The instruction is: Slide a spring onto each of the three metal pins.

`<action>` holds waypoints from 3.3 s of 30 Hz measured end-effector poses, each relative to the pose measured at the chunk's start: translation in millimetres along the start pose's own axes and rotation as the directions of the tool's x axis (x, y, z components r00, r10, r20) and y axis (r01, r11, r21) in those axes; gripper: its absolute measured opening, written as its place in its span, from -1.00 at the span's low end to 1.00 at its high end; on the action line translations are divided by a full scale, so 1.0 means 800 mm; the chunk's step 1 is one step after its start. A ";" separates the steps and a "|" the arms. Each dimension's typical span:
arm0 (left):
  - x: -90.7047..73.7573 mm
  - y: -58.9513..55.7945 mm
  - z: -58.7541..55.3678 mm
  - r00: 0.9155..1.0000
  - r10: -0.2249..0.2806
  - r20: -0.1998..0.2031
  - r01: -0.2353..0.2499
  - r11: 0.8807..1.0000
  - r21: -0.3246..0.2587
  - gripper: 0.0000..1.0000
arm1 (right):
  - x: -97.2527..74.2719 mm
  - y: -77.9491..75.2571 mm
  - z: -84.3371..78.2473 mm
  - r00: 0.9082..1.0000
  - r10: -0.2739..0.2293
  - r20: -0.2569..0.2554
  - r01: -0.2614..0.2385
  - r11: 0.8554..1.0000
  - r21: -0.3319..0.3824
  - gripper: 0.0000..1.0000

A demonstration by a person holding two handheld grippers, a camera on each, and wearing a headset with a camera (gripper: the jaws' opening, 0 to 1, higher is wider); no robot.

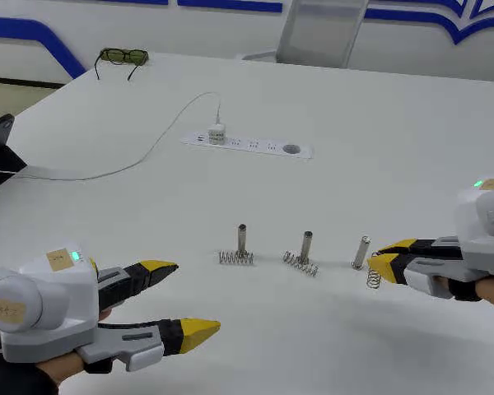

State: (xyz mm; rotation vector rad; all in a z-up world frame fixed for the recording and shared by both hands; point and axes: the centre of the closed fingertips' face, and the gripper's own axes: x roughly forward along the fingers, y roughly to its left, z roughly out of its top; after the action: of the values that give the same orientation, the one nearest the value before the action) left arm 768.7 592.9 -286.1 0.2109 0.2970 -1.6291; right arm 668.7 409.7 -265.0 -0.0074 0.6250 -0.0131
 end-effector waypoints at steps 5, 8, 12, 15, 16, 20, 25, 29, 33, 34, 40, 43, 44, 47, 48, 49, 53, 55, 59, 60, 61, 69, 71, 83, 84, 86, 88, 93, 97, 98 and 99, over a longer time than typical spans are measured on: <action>0.000 0.000 0.000 1.000 -0.001 0.004 0.001 1.000 -0.002 0.27 | -0.003 -0.006 0.006 1.000 -0.013 0.014 0.013 1.000 0.000 -0.77; 0.001 0.000 0.000 1.000 -0.002 0.005 0.002 1.000 -0.003 0.27 | -0.004 -0.008 0.010 1.000 -0.018 0.022 0.018 1.000 -0.001 -0.77; 0.001 -0.001 -0.001 1.000 -0.004 0.002 0.004 1.000 -0.002 0.27 | -0.005 -0.009 0.015 0.999 -0.022 0.032 0.022 1.000 -0.006 -0.77; 0.000 -0.001 -0.001 1.000 -0.004 -0.001 0.004 1.000 -0.001 0.27 | -0.007 -0.012 0.020 0.999 -0.028 0.041 0.028 1.000 -0.008 -0.77; 0.000 -0.001 -0.001 1.000 -0.004 -0.001 0.004 1.000 -0.002 0.27 | -0.007 -0.013 0.022 0.999 -0.029 0.045 0.030 1.000 -0.008 -0.77; 0.000 0.000 -0.002 1.000 -0.004 -0.002 0.004 1.000 -0.002 0.27 | -0.008 -0.017 0.027 0.998 -0.038 0.053 0.039 0.999 -0.011 -0.77; 0.000 -0.001 -0.002 1.000 -0.004 -0.003 0.004 1.000 -0.003 0.27 | -0.007 -0.022 0.036 0.997 -0.044 0.066 0.045 0.999 -0.018 -0.77; 0.000 -0.001 -0.003 1.000 -0.005 -0.006 0.005 1.000 -0.004 0.27 | -0.006 -0.025 0.044 0.995 -0.050 0.082 0.052 0.999 -0.017 -0.77; 0.000 -0.001 -0.004 1.000 -0.006 -0.008 0.006 1.000 -0.005 0.27 | -0.004 -0.027 0.049 0.994 -0.056 0.091 0.058 0.998 -0.022 -0.77; 0.000 -0.001 -0.004 1.000 -0.007 -0.008 0.007 1.000 -0.005 0.27 | -0.004 -0.028 0.051 0.994 -0.058 0.095 0.060 0.998 -0.024 -0.77; 0.000 0.000 -0.005 1.000 -0.008 -0.008 0.008 1.000 -0.007 0.26 | -0.002 -0.033 0.058 0.991 -0.067 0.112 0.070 0.997 -0.021 -0.77; 0.000 0.001 -0.006 1.000 -0.007 -0.007 0.007 1.000 -0.008 0.26 | 0.000 -0.036 0.060 0.990 -0.075 0.119 0.079 0.997 -0.023 -0.77; 0.000 0.001 -0.006 1.000 -0.006 -0.007 0.006 1.000 -0.009 0.26 | 0.001 -0.037 0.061 0.989 -0.079 0.122 0.083 0.996 -0.023 -0.77; 0.000 0.000 -0.006 1.000 -0.007 -0.006 0.007 1.000 -0.012 0.26 | 0.003 -0.039 0.062 0.988 -0.082 0.134 0.085 0.996 -0.015 -0.77; 0.001 0.000 -0.006 1.000 -0.007 -0.006 0.007 1.000 -0.011 0.26 | 0.003 -0.039 0.063 0.987 -0.082 0.138 0.085 0.996 -0.010 -0.77; 0.001 0.000 -0.007 1.000 -0.007 -0.008 0.007 1.000 -0.011 0.26 | 0.005 -0.041 0.063 0.986 -0.084 0.142 0.085 0.996 -0.003 -0.77; 0.000 0.001 -0.008 1.000 -0.005 -0.009 0.005 1.000 -0.012 0.26 | 0.008 -0.044 0.062 0.985 -0.086 0.147 0.086 0.996 0.009 -0.77; 0.000 0.001 -0.008 1.000 -0.004 -0.008 0.004 1.000 -0.013 0.26 | 0.011 -0.045 0.061 0.985 -0.088 0.147 0.088 0.996 0.010 -0.77; 0.000 0.001 -0.009 1.000 -0.003 -0.012 0.002 1.000 -0.015 0.26 | 0.015 -0.047 0.056 0.986 -0.089 0.141 0.088 0.996 0.015 -0.77; 0.000 0.001 -0.009 1.000 -0.003 -0.012 0.002 1.000 -0.016 0.26 | 0.015 -0.047 0.056 0.986 -0.091 0.142 0.089 0.996 0.016 -0.77; 0.000 0.001 -0.009 1.000 -0.002 -0.013 0.002 1.000 -0.016 0.26 | 0.015 -0.049 0.056 0.985 -0.093 0.144 0.092 0.996 0.018 -0.77; -0.001 0.000 -0.009 1.000 0.000 -0.019 0.000 1.000 -0.016 0.26 | 0.018 -0.053 0.052 0.985 -0.094 0.144 0.090 0.995 0.036 -0.77; -0.001 0.001 -0.010 1.000 0.001 -0.020 -0.001 1.000 -0.017 0.25 | 0.019 -0.052 0.052 0.985 -0.092 0.146 0.087 0.995 0.037 -0.77; -0.001 0.001 -0.011 1.000 0.002 -0.026 -0.002 1.000 -0.019 0.25 | 0.023 -0.053 0.048 0.986 -0.089 0.143 0.083 0.995 0.045 -0.77; -0.001 0.001 -0.012 1.000 0.001 -0.026 -0.002 1.000 -0.020 0.25 | 0.023 -0.053 0.048 0.986 -0.090 0.142 0.084 0.995 0.046 -0.77; -0.001 0.001 -0.012 1.000 0.001 -0.027 -0.002 1.000 -0.019 0.24 | 0.024 -0.053 0.046 0.986 -0.088 0.140 0.081 0.995 0.049 -0.77; -0.001 0.001 -0.012 1.000 0.001 -0.028 -0.002 1.000 -0.019 0.24 | 0.025 -0.053 0.045 0.986 -0.088 0.139 0.082 0.995 0.050 -0.77; -0.001 0.001 -0.012 1.000 0.001 -0.030 -0.001 1.000 -0.019 0.24 | 0.029 -0.056 0.038 0.987 -0.089 0.134 0.082 0.995 0.062 -0.77; -0.001 0.001 -0.013 1.000 -0.001 -0.031 0.000 1.000 -0.020 0.24 | 0.030 -0.056 0.035 0.987 -0.087 0.133 0.079 0.995 0.068 -0.77; -0.001 0.001 -0.013 1.000 -0.001 -0.031 0.001 1.000 -0.020 0.24 | 0.031 -0.056 0.034 0.987 -0.086 0.133 0.078 0.995 0.067 -0.77; -0.001 0.001 -0.012 1.000 -0.002 -0.031 0.001 1.000 -0.019 0.24 | 0.031 -0.055 0.033 0.988 -0.086 0.131 0.078 0.995 0.066 -0.77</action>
State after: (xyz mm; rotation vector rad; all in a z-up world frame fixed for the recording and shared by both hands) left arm 769.0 596.4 -295.5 0.2218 0.3366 -1.6252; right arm 704.2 365.1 -257.7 0.0241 0.4894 -0.1105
